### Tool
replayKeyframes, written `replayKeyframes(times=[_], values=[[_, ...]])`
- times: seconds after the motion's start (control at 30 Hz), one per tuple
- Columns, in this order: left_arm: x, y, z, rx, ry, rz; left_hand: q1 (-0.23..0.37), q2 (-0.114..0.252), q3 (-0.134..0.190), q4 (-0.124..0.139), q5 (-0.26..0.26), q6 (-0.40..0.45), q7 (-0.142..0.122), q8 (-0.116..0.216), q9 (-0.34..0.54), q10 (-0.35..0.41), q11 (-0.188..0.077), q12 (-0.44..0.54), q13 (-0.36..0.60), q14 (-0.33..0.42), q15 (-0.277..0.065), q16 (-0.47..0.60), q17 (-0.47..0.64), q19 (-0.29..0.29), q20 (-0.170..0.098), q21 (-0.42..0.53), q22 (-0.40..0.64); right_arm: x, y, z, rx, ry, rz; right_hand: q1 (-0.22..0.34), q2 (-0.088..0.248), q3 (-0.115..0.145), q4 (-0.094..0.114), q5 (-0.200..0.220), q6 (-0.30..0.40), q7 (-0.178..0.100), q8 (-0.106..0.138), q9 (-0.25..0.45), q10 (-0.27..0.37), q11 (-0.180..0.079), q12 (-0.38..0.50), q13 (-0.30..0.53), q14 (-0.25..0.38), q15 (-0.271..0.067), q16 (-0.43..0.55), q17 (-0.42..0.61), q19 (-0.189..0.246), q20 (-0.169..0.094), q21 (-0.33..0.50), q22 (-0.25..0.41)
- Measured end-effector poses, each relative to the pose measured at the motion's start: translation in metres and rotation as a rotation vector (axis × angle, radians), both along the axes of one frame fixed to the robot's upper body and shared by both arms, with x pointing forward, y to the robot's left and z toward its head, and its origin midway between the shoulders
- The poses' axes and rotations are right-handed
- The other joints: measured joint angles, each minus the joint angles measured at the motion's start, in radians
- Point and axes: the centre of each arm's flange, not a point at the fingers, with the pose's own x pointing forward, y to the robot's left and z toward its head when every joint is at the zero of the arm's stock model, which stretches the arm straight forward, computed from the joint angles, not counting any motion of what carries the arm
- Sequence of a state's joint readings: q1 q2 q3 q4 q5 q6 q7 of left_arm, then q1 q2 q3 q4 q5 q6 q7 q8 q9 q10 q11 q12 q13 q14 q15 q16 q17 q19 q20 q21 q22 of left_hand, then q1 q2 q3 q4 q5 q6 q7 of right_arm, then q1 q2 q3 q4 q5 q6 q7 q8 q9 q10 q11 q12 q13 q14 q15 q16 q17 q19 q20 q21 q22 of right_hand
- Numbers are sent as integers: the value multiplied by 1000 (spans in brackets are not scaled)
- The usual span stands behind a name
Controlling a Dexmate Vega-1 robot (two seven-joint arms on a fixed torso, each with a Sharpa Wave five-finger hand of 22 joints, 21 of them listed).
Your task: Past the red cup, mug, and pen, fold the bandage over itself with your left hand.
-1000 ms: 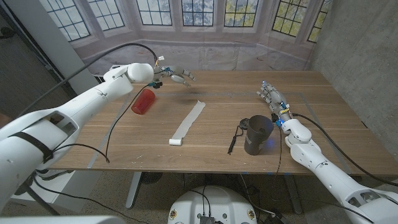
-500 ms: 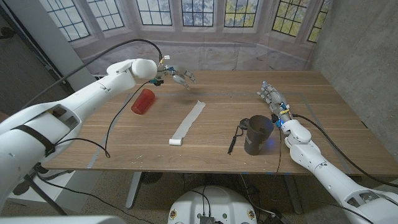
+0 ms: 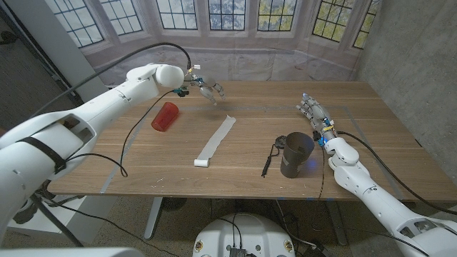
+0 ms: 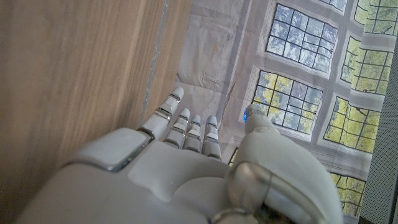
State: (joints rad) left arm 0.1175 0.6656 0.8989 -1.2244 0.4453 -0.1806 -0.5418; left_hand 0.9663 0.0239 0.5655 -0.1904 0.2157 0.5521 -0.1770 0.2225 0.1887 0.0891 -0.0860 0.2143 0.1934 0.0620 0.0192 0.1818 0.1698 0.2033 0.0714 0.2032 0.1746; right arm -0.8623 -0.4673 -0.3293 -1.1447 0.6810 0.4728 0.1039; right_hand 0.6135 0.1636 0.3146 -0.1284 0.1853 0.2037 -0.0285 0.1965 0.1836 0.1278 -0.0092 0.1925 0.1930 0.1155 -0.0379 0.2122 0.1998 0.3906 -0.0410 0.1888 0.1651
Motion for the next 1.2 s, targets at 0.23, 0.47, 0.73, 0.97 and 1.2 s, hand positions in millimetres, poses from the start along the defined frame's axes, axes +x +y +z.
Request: replayKeyframes(times=[0.23, 0.47, 0.73, 0.97, 1.2], values=[[3, -1, -1, 39, -2, 22, 12, -12, 0, 0, 0, 23, 9, 6, 5, 0, 0, 0, 0, -3, -3, 0, 0, 0, 0, 0, 0, -1, -2, -2, 0, 1, 0, 5, -5, 0, 0, 0, 0, 0, 0, 0, 0, 0, 0, 0, 0, 0, 0, 0, 2, -2, 0, 0], [5, -5, -2, 65, -19, 40, 29, -19, -3, 3, 0, 47, 11, 14, 5, 4, 4, 0, 0, 2, -2, 0, 0, 8, 0, 0, 0, -1, -3, -4, 0, 0, 2, 5, -5, 0, 0, 0, 4, 4, 0, 0, 0, 0, 0, 0, 0, 0, 0, 0, 6, -5, 0, 0], [7, -7, 3, 63, -64, 71, 44, -25, -10, 10, 0, 82, 22, 20, 9, 29, 4, 4, 0, 30, -7, 0, 0, 22, -4, 4, 5, -1, -5, -7, 2, 3, 2, 5, -5, 4, -4, 0, 5, 5, 0, 0, 0, 0, 0, 0, 0, 0, 0, 0, 5, -5, 0, 0], [9, -9, 4, 51, -95, 93, 54, -30, -10, 10, 0, 84, 23, 20, 9, 29, 4, 4, 0, 31, -9, 0, 0, 24, -5, 4, 5, -1, -7, -11, 5, 10, -2, 7, -7, 4, -4, 0, 5, 5, 0, 0, 0, 0, 0, 0, 0, 0, 0, 0, 5, -5, 0, 0], [8, -23, -6, 46, -117, 84, 59, -31, -13, 13, 0, 86, 21, 20, 14, 29, 4, 4, 0, 37, -14, 0, 0, 28, -9, 4, 5, -2, -9, -14, 10, 8, 1, 9, -9, 0, -8, 0, 5, 5, 0, 0, 0, 0, 0, 0, 0, 0, 0, 0, 5, -5, 0, 0]])
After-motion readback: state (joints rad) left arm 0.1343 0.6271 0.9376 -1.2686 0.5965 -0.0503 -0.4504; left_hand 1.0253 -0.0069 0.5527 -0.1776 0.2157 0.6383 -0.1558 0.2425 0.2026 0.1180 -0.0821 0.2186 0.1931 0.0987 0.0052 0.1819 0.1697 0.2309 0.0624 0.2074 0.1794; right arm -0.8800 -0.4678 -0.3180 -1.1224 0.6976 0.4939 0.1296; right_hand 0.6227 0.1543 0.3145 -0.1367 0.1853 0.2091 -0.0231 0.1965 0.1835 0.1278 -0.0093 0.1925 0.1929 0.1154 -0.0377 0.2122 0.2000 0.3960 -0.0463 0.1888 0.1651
